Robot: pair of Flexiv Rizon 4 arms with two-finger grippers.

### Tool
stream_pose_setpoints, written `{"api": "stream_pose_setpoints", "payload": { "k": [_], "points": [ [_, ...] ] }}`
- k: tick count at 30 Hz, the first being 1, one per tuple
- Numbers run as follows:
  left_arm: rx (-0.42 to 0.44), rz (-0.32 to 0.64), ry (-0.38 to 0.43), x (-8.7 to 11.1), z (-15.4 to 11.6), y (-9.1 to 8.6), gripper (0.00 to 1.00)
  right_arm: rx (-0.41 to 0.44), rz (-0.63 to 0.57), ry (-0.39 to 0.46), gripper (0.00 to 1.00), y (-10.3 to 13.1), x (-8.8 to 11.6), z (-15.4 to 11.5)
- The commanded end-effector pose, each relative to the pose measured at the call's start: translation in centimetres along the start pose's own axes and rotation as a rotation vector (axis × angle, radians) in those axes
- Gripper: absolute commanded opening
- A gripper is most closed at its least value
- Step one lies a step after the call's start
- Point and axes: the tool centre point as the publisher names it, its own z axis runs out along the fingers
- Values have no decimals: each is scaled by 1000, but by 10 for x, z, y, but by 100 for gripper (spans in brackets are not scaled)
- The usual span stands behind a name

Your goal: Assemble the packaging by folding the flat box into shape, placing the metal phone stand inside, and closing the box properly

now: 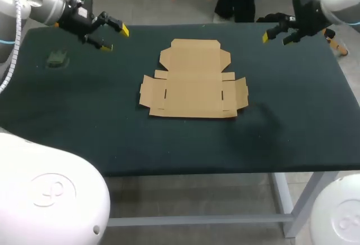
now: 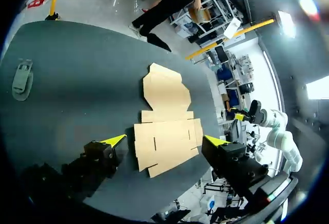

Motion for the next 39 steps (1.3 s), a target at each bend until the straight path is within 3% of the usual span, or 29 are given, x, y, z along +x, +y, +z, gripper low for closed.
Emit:
{"api": "stream_pose_setpoints", "payload": {
  "k": [1,9,15,26,32,39],
  "points": [
    [-237,-39,9,-5,12,1,100,105,66,18,100,4,-7,7],
    [-304,-125,20,-18,38,20,100,211,153,55,100,-14,-8,26],
    [-365,-123,41,-32,59,33,100,264,203,75,100,-26,-4,38],
    [-340,-77,-7,-38,78,46,100,347,288,67,100,-46,1,44],
    [-318,-62,-24,-38,86,54,100,333,330,46,100,-66,3,44],
    [-289,-33,-17,-45,95,61,100,305,351,81,100,-86,3,50]
  ]
}}
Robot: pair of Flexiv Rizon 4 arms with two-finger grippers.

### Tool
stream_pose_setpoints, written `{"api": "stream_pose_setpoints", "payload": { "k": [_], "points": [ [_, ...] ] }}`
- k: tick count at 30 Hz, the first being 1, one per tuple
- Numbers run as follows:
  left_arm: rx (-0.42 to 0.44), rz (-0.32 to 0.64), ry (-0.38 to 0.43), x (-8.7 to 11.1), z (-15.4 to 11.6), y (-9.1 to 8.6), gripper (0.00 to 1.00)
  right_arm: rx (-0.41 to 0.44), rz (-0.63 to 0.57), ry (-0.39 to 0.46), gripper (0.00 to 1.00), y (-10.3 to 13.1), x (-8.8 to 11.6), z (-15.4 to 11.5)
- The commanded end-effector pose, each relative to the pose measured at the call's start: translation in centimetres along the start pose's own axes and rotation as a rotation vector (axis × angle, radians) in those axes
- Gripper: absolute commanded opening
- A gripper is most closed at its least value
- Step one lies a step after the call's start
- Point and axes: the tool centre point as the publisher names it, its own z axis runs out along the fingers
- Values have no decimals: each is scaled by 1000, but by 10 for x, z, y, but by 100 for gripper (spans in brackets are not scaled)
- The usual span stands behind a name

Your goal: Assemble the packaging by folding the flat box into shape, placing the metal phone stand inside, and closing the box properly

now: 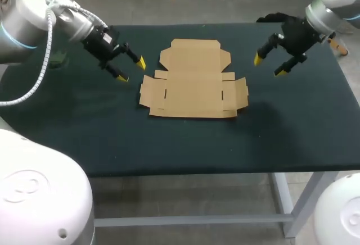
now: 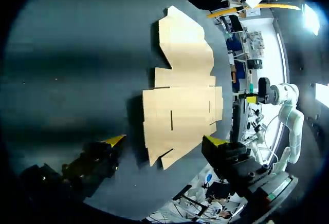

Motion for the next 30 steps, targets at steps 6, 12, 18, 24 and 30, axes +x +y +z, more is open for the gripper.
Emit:
{"api": "stream_pose_setpoints", "payload": {
  "k": [6,12,18,24,30],
  "points": [
    [23,18,15,-8,19,4,83,-30,-2,26,100,-20,-7,11],
    [40,58,7,-14,34,0,72,-27,-11,28,100,-25,-7,14],
    [39,62,5,-22,44,-8,54,-20,-18,34,100,-28,-9,15],
    [36,72,-21,-20,56,-8,57,-13,-20,40,100,-28,-10,16],
    [18,80,-26,-20,64,-7,20,0,-16,46,100,-27,-12,18]
  ]
}}
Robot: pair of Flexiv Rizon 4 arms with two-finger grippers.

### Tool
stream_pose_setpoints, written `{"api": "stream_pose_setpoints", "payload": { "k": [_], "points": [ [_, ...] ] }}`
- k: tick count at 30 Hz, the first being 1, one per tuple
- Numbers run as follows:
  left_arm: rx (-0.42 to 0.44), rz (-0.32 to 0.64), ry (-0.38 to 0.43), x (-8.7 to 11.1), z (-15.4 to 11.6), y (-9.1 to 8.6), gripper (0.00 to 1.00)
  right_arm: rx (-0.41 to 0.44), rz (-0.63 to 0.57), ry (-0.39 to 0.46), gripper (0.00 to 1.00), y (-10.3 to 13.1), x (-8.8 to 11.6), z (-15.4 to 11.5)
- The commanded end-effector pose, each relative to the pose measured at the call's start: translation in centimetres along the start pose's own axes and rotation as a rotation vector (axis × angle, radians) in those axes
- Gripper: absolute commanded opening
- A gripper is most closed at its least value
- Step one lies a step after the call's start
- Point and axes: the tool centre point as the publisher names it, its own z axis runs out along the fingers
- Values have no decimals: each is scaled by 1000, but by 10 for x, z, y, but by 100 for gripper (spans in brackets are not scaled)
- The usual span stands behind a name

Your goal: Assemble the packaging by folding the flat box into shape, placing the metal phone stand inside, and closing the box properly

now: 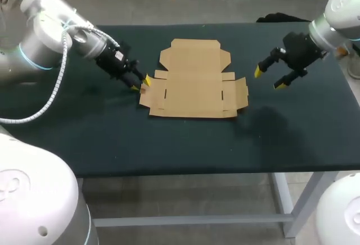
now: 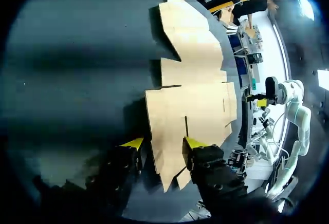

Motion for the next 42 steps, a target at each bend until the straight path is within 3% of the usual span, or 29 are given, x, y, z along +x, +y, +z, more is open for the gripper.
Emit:
{"api": "stream_pose_setpoints", "payload": {
  "k": [1,10,19,39,40,41,42],
  "points": [
    [-12,-3,-3,0,5,-4,0,14,1,7,100,3,-2,0],
    [-6,-31,-14,-6,0,4,0,20,8,9,100,3,-4,0],
    [40,-75,-28,-4,-23,24,0,26,15,10,100,3,-5,1],
    [-30,-94,18,-20,-35,70,0,29,22,12,100,-2,-1,2],
    [-34,-94,21,-20,-35,72,3,30,22,12,100,-2,0,3],
    [-38,-95,21,-21,-35,73,43,31,23,11,100,-3,0,3],
    [-40,-98,18,-22,-34,74,90,33,23,11,100,-3,0,3]
  ]
}}
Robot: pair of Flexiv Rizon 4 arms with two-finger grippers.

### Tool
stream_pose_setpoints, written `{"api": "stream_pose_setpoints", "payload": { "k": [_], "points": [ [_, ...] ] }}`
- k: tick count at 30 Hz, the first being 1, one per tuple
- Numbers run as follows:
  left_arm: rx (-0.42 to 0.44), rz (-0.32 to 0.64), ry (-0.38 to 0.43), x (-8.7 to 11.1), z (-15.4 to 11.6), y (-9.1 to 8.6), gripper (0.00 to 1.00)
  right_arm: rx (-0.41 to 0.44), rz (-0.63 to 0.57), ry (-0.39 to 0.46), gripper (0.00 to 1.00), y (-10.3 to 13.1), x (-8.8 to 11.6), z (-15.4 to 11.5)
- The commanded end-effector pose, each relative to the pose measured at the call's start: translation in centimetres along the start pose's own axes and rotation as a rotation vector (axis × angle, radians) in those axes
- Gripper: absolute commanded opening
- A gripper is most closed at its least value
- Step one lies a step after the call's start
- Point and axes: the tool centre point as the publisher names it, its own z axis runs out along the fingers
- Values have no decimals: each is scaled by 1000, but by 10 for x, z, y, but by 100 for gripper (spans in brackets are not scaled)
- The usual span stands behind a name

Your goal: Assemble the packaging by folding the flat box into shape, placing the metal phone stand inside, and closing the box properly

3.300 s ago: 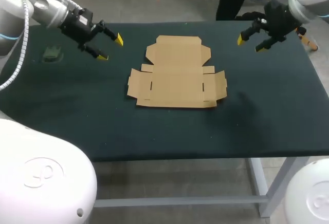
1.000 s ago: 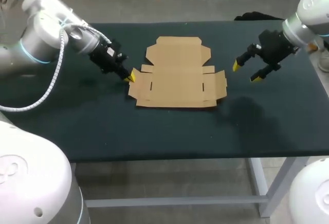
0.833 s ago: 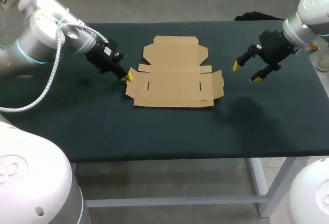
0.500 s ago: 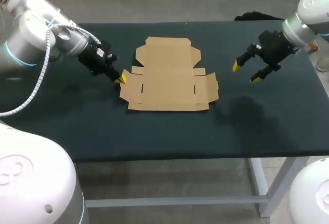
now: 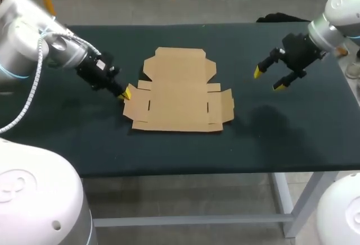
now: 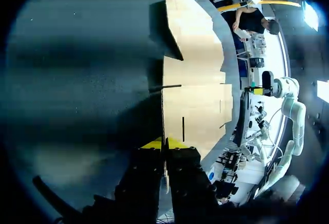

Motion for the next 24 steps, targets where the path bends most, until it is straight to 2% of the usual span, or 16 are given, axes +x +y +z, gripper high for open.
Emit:
{"api": "stream_pose_setpoints", "payload": {
  "k": [1,4,10,24],
  "points": [
    [-3,-4,-2,-3,0,5,100,5,0,-1,100,-2,1,0],
    [-3,-4,-9,-3,-1,3,100,9,3,-1,100,0,0,1],
    [22,-28,-32,0,-12,-13,100,10,4,-1,100,2,1,1],
    [22,-28,-32,0,-12,-13,100,10,4,-1,100,2,1,1]
  ]
}}
